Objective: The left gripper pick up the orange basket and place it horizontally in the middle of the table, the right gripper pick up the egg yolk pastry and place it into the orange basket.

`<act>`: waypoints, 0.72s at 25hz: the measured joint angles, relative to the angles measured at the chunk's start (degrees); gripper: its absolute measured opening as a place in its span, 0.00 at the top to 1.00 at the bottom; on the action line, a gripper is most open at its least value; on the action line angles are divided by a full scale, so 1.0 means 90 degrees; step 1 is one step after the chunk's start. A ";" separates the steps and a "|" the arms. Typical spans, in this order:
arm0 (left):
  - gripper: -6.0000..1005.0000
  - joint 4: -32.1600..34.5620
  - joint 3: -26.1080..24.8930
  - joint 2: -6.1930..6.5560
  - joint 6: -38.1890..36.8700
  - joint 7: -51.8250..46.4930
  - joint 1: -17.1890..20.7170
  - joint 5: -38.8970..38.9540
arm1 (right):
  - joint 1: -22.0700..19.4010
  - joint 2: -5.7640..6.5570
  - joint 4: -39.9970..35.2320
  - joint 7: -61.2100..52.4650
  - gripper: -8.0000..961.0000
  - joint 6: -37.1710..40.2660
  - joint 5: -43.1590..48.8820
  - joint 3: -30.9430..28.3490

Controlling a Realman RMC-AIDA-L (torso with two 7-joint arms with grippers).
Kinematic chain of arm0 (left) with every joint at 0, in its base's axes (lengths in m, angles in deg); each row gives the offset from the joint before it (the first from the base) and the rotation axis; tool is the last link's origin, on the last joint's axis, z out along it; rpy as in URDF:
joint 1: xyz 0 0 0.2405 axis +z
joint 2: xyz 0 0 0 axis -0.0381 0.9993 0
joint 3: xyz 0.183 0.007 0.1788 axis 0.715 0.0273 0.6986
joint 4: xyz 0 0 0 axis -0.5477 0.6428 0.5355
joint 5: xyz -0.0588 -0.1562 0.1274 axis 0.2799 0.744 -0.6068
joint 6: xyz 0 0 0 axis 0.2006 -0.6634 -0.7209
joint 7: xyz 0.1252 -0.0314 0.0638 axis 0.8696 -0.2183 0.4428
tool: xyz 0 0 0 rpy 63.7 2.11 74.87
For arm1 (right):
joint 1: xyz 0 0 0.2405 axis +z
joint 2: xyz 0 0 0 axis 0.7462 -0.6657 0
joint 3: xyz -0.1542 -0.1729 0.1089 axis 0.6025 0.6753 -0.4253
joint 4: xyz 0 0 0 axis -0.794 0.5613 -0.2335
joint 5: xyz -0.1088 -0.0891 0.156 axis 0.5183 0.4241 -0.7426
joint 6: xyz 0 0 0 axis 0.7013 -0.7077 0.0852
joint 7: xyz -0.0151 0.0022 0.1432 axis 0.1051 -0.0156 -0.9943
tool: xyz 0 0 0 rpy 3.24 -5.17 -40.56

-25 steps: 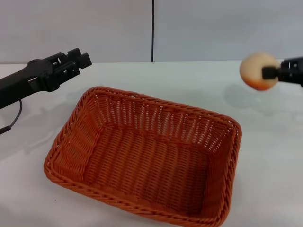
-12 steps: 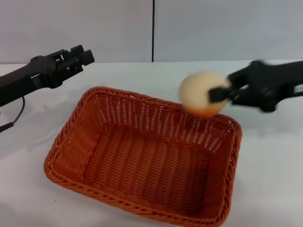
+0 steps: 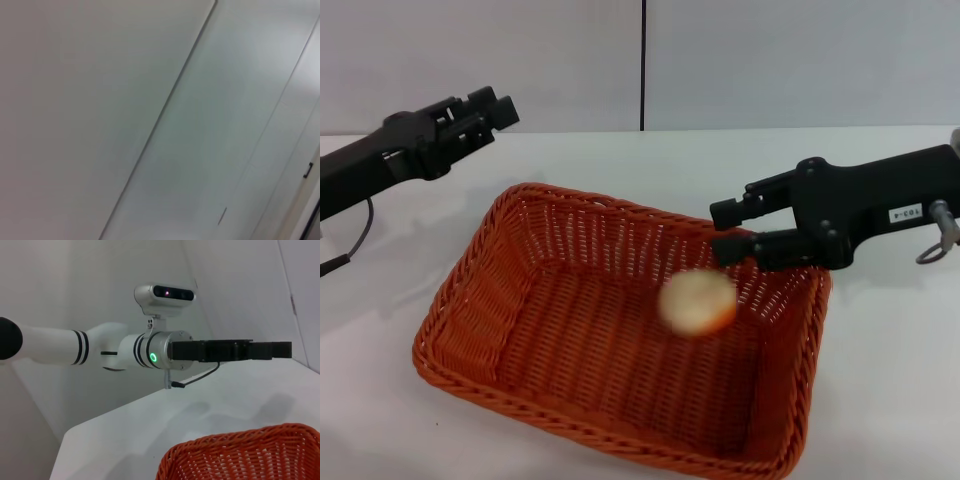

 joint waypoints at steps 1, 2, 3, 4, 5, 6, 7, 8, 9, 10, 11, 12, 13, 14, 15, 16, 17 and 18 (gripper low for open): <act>0.54 -0.0026 0.0005 0.0000 -0.0005 0.0015 0.0009 0.0067 | -0.0031 -0.0001 -0.0005 0.0032 0.71 0.0017 -0.0014 -0.0012; 0.54 -0.0026 0.0005 0.0000 -0.0005 0.0015 0.0009 0.0067 | -0.0069 -0.0001 -0.0008 0.0062 0.69 0.0037 -0.0032 -0.0026; 0.54 -0.0129 0.0012 0.0002 -0.0021 0.0085 0.0029 0.0217 | -0.0114 -0.0002 -0.0021 0.0081 0.67 0.0046 -0.0061 -0.0051; 0.54 -0.0207 0.0005 0.0003 -0.0049 0.0170 0.0042 0.0321 | -0.0169 -0.0003 -0.0040 0.0103 0.65 0.0061 -0.0105 -0.0088; 0.54 -0.0235 -0.0001 0.0005 -0.0070 0.0204 0.0050 0.0366 | -0.0243 -0.0003 -0.0068 0.0138 0.63 0.0088 -0.0156 -0.0153; 0.54 -0.0235 -0.0001 0.0005 -0.0070 0.0204 0.0050 0.0366 | -0.0319 -0.0003 -0.0098 0.0190 0.58 0.0127 -0.0225 -0.0270; 0.54 -0.0235 -0.0001 0.0005 -0.0070 0.0204 0.0050 0.0366 | -0.0404 -0.0003 -0.0116 0.0267 0.53 0.0170 -0.0311 -0.0411; 0.54 -0.0244 -0.0007 0.0007 -0.0121 0.0248 0.0059 0.0474 | -0.0499 -0.0002 -0.0119 0.0374 0.48 0.0210 -0.0440 -0.0588; 0.54 -0.0244 -0.0006 0.0007 -0.0130 0.0262 0.0058 0.0498 | -0.0624 -0.0003 -0.0102 0.0523 0.43 0.0257 -0.0628 -0.0793; 0.54 -0.0251 -0.0007 0.0006 -0.0137 0.0294 0.0059 0.0545 | -0.0745 -0.0002 -0.0073 0.0665 0.38 0.0289 -0.0839 -0.0989; 0.54 -0.0278 -0.0010 0.0002 -0.0144 0.0346 0.0060 0.0606 | -0.0934 -0.0003 0.0010 0.0899 0.38 0.0318 -0.1171 -0.1219; 0.54 -0.0352 -0.0014 -0.0002 -0.0163 0.0455 0.0059 0.0720 | -0.1090 0.0000 0.0104 0.1136 0.38 0.0338 -0.1471 -0.1405; 0.54 -0.0420 -0.0013 -0.0004 -0.0178 0.0548 0.0060 0.0811 | -0.1233 0.0009 0.0224 0.1341 0.37 0.0341 -0.1703 -0.1573; 0.54 -0.0550 -0.0014 -0.0005 -0.0202 0.0711 0.0059 0.0974 | -0.1370 0.0023 0.0400 0.1575 0.37 0.0340 -0.1966 -0.1760; 0.54 -0.0765 -0.0014 -0.0006 -0.0252 0.1014 0.0066 0.1243 | -0.1491 0.0040 0.0579 0.1764 0.37 0.0336 -0.2162 -0.1938; 0.54 -0.0765 -0.0014 -0.0006 -0.0252 0.1014 0.0066 0.1243 | -0.1605 0.0068 0.0852 0.1973 0.37 0.0319 -0.2360 -0.2194; 0.54 -0.1131 -0.0013 -0.0007 -0.0317 0.1584 0.0081 0.1705 | -0.1693 0.0091 0.1157 0.2217 0.37 0.0300 -0.2559 -0.2493; 0.54 -0.1131 -0.0013 -0.0007 -0.0317 0.1584 0.0081 0.1705 | -0.1772 0.0110 0.1429 0.2444 0.37 0.0293 -0.2700 -0.2788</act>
